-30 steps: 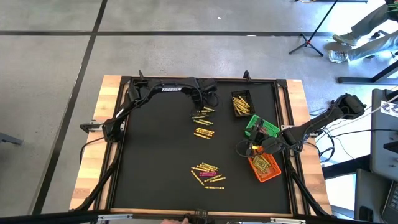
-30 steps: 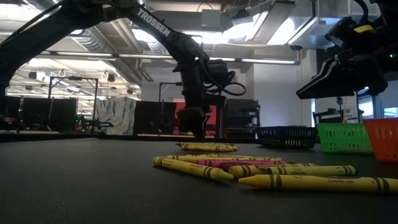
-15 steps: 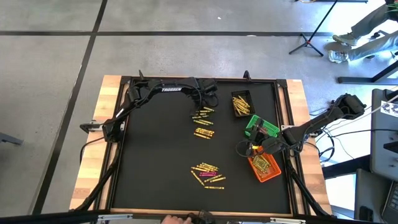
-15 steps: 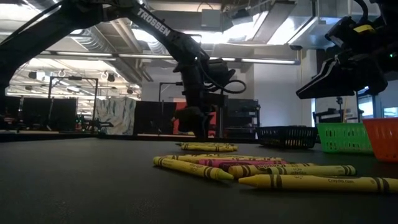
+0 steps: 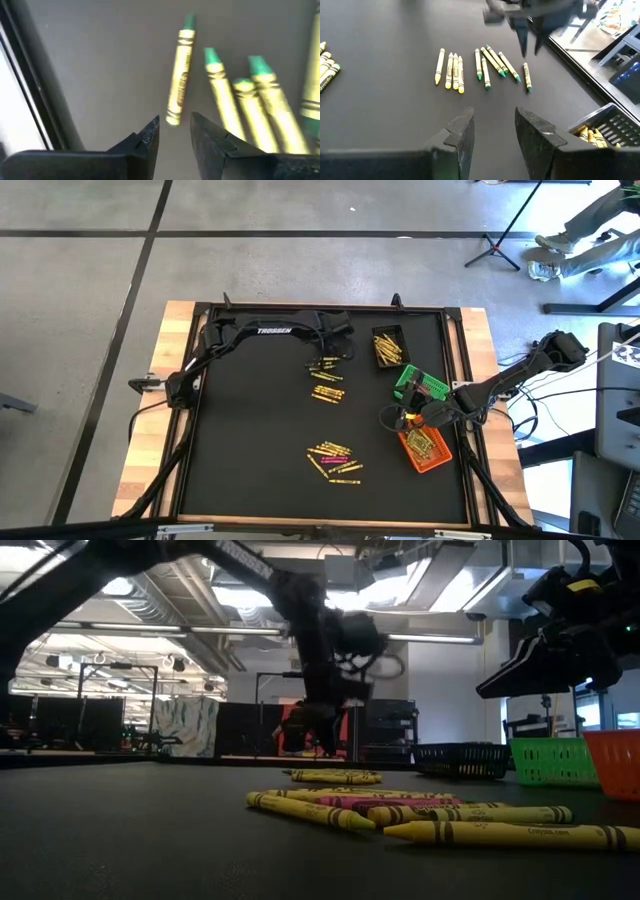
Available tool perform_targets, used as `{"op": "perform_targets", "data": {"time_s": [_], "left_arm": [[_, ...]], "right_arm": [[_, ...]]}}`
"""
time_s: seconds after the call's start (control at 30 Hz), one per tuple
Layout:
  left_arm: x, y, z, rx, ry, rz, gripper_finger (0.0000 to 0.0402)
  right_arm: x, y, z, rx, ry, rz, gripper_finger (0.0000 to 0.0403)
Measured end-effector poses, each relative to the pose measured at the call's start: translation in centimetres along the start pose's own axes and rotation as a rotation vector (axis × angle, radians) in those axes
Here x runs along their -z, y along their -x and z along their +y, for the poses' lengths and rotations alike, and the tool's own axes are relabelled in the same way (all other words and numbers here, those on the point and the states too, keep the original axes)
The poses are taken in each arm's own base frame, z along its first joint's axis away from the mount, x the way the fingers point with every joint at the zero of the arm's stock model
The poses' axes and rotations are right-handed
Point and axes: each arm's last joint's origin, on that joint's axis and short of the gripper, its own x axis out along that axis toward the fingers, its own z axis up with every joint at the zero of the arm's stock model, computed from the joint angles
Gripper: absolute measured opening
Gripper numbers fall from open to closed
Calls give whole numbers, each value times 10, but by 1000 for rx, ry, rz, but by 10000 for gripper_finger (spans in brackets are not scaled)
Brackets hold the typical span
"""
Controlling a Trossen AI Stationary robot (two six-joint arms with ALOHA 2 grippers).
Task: Sort crayons
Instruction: Put the green crayon into the orange basket
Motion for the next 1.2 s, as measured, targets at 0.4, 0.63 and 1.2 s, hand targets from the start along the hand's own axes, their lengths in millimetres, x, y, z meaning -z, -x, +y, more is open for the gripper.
{"op": "perform_targets", "data": {"time_s": [0.4,0.63,1.2], "left_arm": [[39,68,-36,58,229,-153,85],[95,66,-90,-83,398,-461,79],[139,55,-160,-143,663,-1101,79]], "right_arm": [[-16,-9,-10,52,14,-34,162],[-34,-34,-38,35,-45,13,206],[-64,-153,-106,-35,-100,242,211]]}}
